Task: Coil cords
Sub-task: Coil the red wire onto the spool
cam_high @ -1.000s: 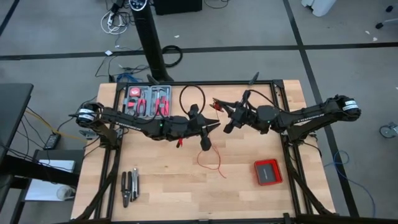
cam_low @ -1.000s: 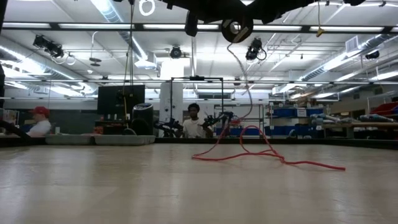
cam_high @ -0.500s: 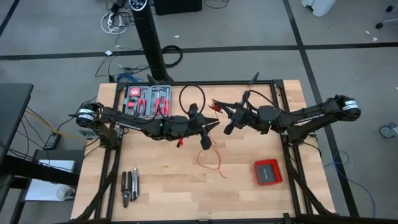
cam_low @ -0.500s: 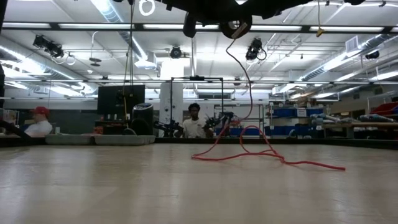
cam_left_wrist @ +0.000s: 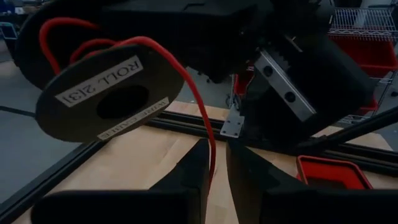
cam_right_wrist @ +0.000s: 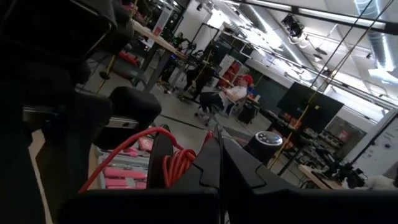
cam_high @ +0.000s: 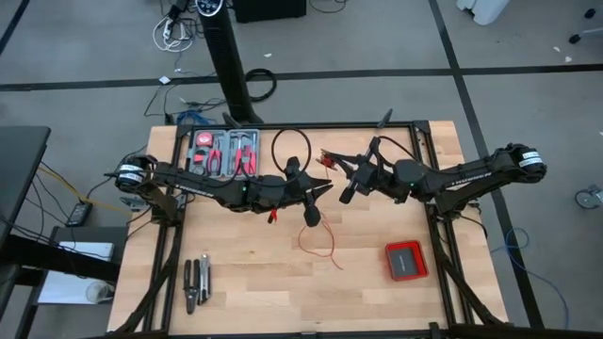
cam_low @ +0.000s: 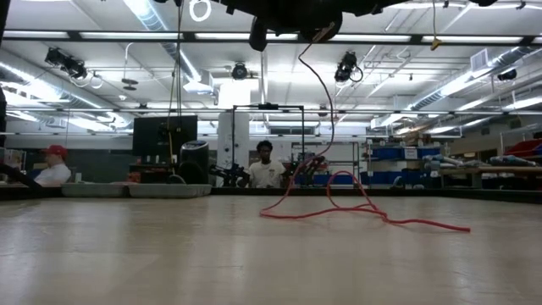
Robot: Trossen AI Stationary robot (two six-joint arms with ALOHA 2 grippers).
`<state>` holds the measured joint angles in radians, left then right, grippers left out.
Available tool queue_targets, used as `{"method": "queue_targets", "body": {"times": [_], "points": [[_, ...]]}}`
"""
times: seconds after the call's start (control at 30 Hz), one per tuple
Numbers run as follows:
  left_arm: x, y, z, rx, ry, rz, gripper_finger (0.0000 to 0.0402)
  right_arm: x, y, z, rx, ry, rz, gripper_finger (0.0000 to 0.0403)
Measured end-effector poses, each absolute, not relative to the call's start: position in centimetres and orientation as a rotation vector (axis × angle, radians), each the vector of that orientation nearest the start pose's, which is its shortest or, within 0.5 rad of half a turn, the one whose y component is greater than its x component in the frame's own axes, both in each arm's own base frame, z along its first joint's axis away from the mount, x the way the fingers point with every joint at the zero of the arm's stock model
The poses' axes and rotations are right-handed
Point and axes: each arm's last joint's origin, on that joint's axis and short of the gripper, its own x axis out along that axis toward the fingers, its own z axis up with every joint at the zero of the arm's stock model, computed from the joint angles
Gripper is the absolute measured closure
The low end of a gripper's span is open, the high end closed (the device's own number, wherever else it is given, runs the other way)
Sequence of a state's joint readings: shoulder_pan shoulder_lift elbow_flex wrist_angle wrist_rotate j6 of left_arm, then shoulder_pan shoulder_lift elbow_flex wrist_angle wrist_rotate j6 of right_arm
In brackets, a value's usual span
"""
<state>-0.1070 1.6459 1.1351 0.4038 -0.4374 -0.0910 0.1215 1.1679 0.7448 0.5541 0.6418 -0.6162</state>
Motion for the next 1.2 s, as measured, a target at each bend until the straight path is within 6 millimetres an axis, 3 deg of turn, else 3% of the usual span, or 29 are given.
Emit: {"method": "queue_targets", "body": {"times": [1.03,1.2], "points": [[37.5,-2.8,28.9,-0.060,0.095,0.335,0.0344,24.4,1.3,32.7,-0.565,-0.026,-0.583,0.0402],[37.5,-2.8,28.8,-0.058,0.100,0.335,0.0372,24.4,1.3,32.7,-0.566,-0.026,-0.583,0.0402]]}}
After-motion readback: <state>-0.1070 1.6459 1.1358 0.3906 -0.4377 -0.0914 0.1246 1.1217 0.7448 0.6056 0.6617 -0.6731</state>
